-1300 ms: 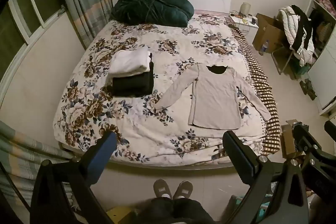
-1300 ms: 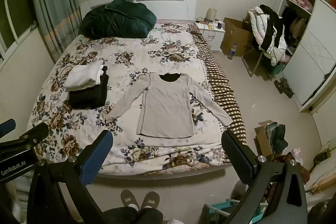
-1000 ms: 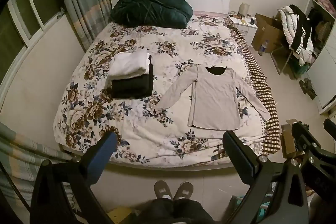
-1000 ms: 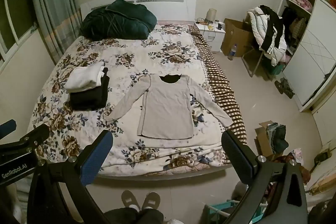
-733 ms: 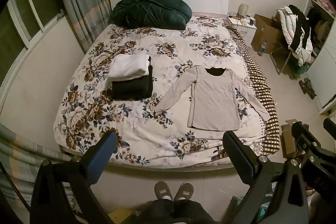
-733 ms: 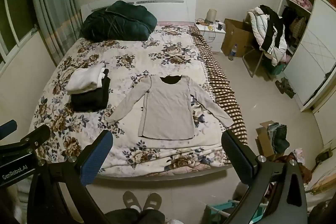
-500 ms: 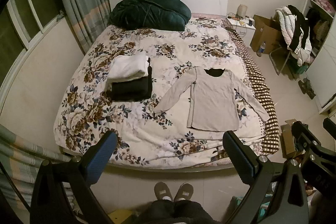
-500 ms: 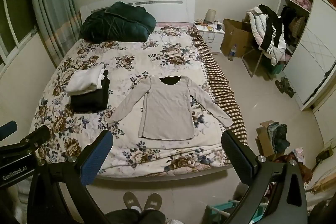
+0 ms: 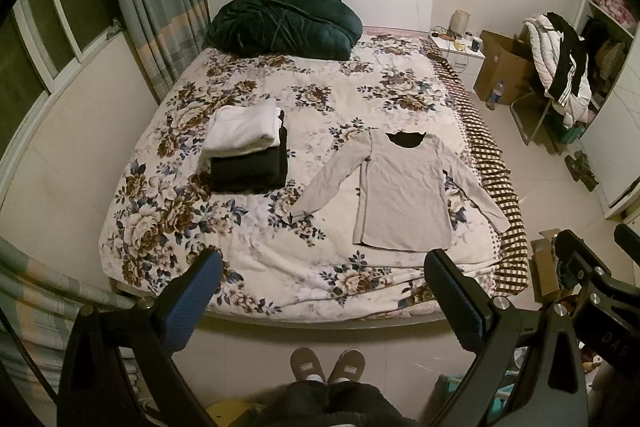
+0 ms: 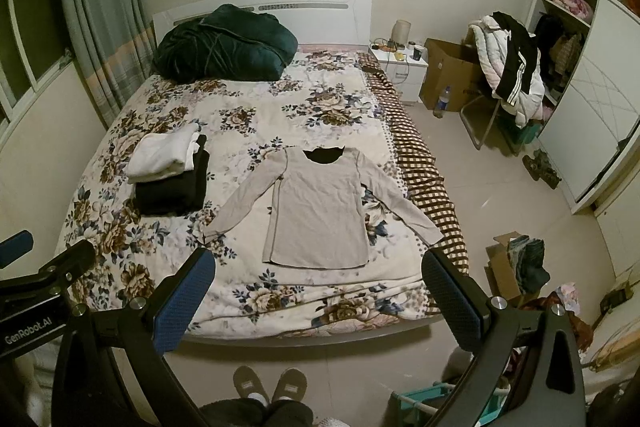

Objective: Fold small clothes

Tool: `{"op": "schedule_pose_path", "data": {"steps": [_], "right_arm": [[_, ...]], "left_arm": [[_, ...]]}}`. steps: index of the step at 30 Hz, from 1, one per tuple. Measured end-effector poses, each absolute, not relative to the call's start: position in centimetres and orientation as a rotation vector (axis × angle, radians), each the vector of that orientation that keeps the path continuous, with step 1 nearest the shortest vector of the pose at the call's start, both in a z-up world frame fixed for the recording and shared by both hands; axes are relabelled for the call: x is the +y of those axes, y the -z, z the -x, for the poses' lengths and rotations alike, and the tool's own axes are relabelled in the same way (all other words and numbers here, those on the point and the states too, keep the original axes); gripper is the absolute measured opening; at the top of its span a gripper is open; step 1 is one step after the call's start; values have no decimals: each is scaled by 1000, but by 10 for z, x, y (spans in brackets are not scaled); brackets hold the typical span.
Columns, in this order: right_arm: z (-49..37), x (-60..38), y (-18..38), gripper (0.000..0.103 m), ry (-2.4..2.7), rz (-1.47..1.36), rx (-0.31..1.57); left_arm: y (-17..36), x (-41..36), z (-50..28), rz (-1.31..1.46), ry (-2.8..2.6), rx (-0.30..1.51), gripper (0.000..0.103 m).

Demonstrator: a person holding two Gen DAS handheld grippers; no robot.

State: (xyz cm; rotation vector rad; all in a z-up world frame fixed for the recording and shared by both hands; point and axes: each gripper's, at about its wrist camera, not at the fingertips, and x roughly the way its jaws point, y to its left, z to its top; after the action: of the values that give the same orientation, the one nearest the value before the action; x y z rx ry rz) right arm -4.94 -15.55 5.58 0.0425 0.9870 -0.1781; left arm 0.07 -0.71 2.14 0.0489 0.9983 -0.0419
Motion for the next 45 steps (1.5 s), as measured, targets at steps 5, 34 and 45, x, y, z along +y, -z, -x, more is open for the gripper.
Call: {"op": "schedule_pose_path", "data": {"steps": [5,34,45], "right_arm": [[51,-155,-55,103,181,-42,985],[48,-154,-67,103,182,-41,978],[48,-154,-67,103,182,-42,978]], "left_arm": [[-23,-7,-1,-47,44,1000,103],[-36,-18,-8,-43,44,987,103],[-36,-16,-4,-43,47,986,103]]}}
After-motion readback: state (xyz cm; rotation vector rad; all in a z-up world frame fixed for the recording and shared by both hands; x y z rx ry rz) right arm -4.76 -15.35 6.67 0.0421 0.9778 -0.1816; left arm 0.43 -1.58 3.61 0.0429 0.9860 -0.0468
